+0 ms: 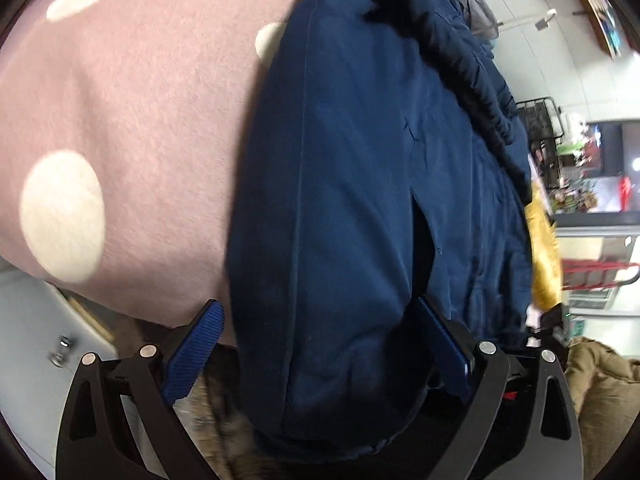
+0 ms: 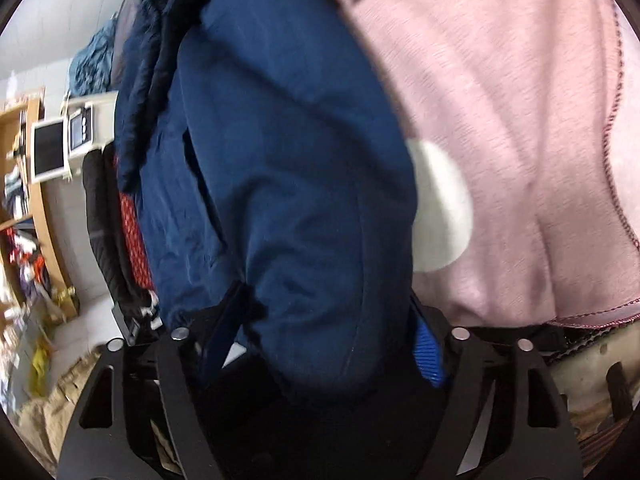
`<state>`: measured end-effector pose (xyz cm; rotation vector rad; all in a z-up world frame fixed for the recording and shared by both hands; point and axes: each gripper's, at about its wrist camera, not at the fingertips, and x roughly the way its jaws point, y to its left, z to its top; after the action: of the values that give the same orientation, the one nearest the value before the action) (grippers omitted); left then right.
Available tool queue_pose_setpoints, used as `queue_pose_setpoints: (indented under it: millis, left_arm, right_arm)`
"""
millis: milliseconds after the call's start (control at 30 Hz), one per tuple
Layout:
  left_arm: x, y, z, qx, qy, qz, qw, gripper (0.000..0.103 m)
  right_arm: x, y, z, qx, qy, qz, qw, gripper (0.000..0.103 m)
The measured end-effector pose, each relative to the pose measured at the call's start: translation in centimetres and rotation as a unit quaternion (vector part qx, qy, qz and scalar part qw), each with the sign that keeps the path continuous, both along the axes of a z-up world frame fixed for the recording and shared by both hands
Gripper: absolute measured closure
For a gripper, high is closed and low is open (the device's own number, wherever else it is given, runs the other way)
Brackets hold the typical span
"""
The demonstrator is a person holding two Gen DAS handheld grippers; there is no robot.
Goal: Fold large clothes
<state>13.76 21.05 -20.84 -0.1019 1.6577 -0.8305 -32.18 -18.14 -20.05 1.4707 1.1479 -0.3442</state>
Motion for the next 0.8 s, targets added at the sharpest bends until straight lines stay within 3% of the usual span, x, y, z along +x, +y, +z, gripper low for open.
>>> queue_pose_setpoints:
  millis: [67,133,200,233,300,400,500,567,700,800]
  left_arm:
    - [-0.4,-0.4,-0.7,-0.007,0.029,0.007,0.9995,0.012]
    - [-0.8,-1.7,-0.7,-0.013,0.037,-0.003,0.9992,0.018]
    - [-1.0,-2.9,-0.2,-0.021,0.036,-0.018,0.999,0.037]
    - [-1.0,-3.6,0.2,-0.021,0.03,-0.028,0.999,0.042]
    - [-1.1,-4.7,1.3,-0.019,0.017,-0.059,0.998,0.065]
    - [-1.0,-4.7,3.5,-0.016,-0.006,-0.107,0.9941,0.077]
    - [-1.1,-3.8,5.0,0.001,-0.034,-0.147,0.9886,0.082]
    - [-0.7,-2.2,5.3,0.012,-0.03,-0.151,0.988,0.083]
    - [-0.6,-0.6,5.4,0.029,-0.024,-0.159,0.9866,0.083]
    - [-0.7,-0.5,3.8,0.051,-0.012,-0.146,0.988,0.083]
  right_arm:
    - [0.9,0.1,0.1,-0.002,0.001,0.018,1.0,0.04]
    - [1.8,0.1,0.1,-0.008,0.011,0.032,0.999,0.061]
    - [2.4,0.1,0.5,-0.02,0.019,0.044,0.999,0.073]
    - [2.8,0.1,0.6,-0.024,0.019,0.049,0.998,0.079]
    - [3.5,0.3,1.8,-0.037,0.011,0.065,0.997,0.083]
    - [3.2,0.4,4.6,-0.048,-0.021,0.081,0.995,0.087]
    - [3.5,1.0,7.0,-0.072,-0.031,0.111,0.991,0.089]
    - [2.6,1.2,7.6,-0.072,-0.019,0.115,0.991,0.089]
    - [0.0,1.9,7.0,-0.052,0.002,0.097,0.994,0.09]
    - [-1.4,2.8,5.5,-0.037,0.022,0.085,0.995,0.09]
